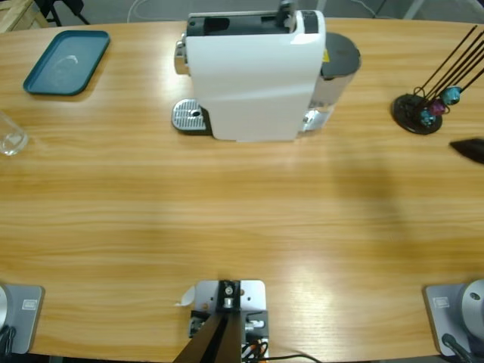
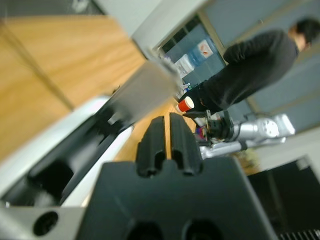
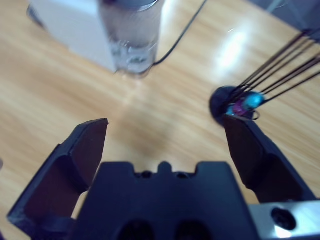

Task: Pour coffee

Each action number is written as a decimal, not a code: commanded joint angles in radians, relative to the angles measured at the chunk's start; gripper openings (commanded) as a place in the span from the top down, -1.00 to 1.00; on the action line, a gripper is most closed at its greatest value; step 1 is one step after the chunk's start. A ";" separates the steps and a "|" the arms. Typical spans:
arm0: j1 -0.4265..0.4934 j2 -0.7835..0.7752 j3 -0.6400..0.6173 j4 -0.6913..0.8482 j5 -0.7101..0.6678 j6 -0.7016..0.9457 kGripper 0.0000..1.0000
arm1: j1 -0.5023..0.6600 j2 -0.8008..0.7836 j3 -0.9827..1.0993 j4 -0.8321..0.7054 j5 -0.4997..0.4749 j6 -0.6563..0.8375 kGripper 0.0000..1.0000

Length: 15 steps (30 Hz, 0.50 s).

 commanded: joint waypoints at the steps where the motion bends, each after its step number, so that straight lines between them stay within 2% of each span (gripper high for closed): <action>1: -0.059 -0.119 0.041 -0.036 0.069 0.440 -0.94 | -0.068 0.082 -0.013 -0.112 -0.089 0.024 -0.86; 3: -0.072 -0.173 0.078 0.074 0.187 0.559 -0.94 | -0.115 0.141 -0.012 -0.135 -0.102 0.034 -0.84; 6: -0.144 -0.224 0.084 0.386 0.535 0.786 -0.95 | -0.210 0.210 -0.002 -0.173 -0.094 0.043 -0.77; 7: -0.171 -0.239 0.116 0.422 0.646 0.831 -0.95 | -0.241 0.228 0.002 -0.186 -0.088 0.045 -0.77; 8: -0.188 -0.262 0.157 0.424 0.707 0.852 -0.95 | -0.276 0.242 0.017 -0.214 -0.078 0.045 -0.77; 12: -0.196 -0.413 0.312 0.428 0.812 0.854 -0.95 | -0.380 0.258 0.108 -0.339 -0.030 0.060 -0.68; 15: -0.200 -0.557 0.423 0.470 0.976 0.810 -0.95 | -0.427 0.269 0.189 -0.424 -0.008 0.062 -0.68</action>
